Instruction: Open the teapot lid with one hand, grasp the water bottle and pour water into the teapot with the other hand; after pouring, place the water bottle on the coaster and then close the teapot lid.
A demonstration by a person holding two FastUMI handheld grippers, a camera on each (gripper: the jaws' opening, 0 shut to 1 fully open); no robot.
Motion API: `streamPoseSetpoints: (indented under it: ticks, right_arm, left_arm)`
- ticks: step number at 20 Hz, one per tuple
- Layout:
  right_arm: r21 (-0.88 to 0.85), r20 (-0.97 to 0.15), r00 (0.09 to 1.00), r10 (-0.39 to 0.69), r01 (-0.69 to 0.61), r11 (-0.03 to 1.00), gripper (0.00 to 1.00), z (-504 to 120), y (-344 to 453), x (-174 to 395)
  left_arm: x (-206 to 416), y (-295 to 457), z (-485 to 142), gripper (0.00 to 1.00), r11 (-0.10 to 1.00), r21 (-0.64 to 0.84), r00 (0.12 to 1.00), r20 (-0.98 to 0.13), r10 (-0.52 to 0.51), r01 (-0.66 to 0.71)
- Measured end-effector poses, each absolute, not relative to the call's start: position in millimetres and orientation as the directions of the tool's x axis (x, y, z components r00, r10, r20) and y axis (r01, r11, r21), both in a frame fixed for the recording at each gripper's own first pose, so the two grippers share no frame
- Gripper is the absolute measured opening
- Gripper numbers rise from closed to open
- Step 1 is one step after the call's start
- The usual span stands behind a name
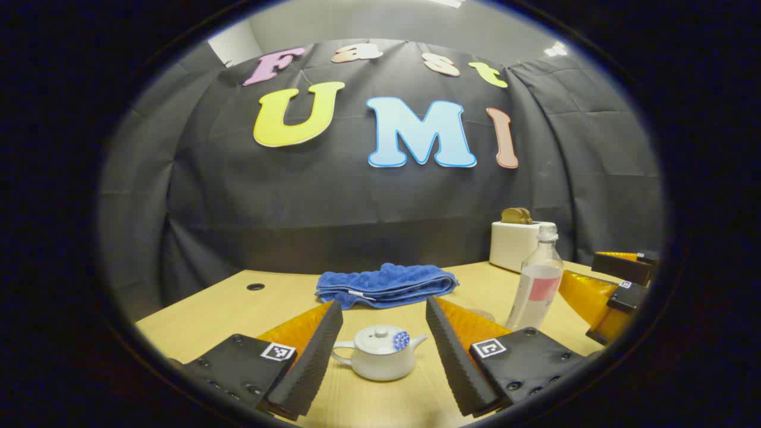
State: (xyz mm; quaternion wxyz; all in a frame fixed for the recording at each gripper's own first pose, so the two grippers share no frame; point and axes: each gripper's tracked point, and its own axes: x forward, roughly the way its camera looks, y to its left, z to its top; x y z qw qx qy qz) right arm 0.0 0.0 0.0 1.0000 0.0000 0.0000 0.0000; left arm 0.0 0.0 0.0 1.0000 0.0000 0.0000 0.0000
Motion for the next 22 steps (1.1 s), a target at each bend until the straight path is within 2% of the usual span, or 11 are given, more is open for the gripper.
streamPoseSetpoints:
  ticks: [2, 19, 21, 22]
  right_arm:
    - [0.007, -0.007, 1.0, 0.007, -0.007, 1.0, 0.97, -1.3, 0.2, 3.6]
    - [0.023, -0.025, 1.0, 0.019, -0.019, 1.0, 0.97, -3.6, -1.9, 20.4]
    - [0.02, -0.032, 0.999, 0.022, -0.022, 1.0, 0.97, -5.3, -1.0, 21.8]
    - [0.019, -0.037, 0.999, 0.022, -0.021, 1.0, 0.97, -7.3, -1.5, 22.7]
  left_arm:
    - [7.7, 3.3, -1.4, 0.92, 1.0, 0.015, 1.0, -0.014, 0.013, -0.013]
    - [24.7, 6.3, -22.1, 0.92, 1.0, -0.003, 0.996, -0.085, 0.022, -0.022]
    - [33.3, 7.3, -30.8, 0.77, 1.0, 0.002, 0.994, -0.108, 0.026, -0.026]
    - [36.1, 7.1, -34.6, 0.74, 1.0, -0.004, 0.992, -0.121, 0.025, -0.026]
